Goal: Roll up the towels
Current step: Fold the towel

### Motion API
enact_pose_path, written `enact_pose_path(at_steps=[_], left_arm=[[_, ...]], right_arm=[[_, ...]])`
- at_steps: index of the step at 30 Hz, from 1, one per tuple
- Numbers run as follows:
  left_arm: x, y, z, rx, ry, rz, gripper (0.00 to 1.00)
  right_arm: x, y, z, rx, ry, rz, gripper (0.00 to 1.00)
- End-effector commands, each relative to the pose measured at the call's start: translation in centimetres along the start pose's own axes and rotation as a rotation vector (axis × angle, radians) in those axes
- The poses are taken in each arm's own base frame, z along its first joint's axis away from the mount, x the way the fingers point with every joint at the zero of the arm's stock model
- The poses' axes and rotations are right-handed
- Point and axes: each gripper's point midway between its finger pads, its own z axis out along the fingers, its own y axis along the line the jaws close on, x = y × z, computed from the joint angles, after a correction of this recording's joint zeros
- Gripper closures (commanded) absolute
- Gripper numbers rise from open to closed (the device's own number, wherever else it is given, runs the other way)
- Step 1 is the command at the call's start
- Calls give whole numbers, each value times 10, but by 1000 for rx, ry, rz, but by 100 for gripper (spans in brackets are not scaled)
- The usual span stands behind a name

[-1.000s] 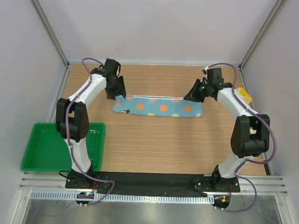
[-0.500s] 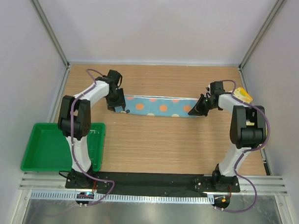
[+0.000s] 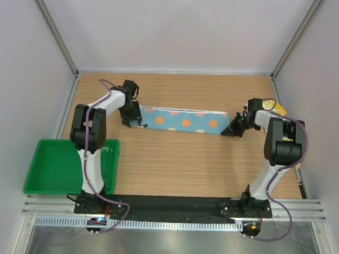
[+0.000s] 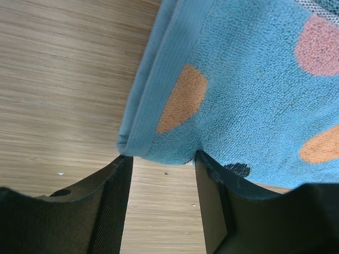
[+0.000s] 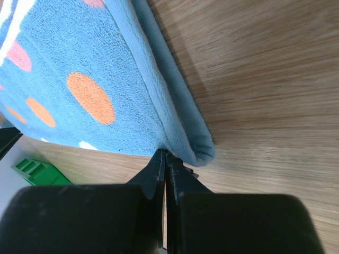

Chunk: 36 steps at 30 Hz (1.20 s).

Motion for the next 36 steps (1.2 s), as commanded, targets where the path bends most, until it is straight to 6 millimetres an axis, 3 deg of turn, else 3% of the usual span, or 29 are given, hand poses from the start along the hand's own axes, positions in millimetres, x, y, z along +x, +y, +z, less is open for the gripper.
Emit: enact_pose_path(at_steps=[1,9,12,19,25,31,36], left_arm=[[-7,18,8,-58,-1,-33,48],[-9,22,10,-71,10,-29,50],[-10,21,9,-68,8,-29,50],[-21,16,-10,-47,-39,-25,50],[-40,0,-52,36,-114,-13,50],[-60,-26,-114,180,-220,29,48],[-69,-48,-159,334,-330,86,47]], right_arm=[[-1,-29,1,96,-4,20,99],[-12,-40,-10,138,-28,54,99],[-15,-33,-17,123,-44,43,97],[-30,-19,-48,143,-127,6,59],[-45,6,-93,140,-240,-36,43],[-42,28,-145,119,-409,-98,30],[-29,24,-170,79,-593,-70,23]])
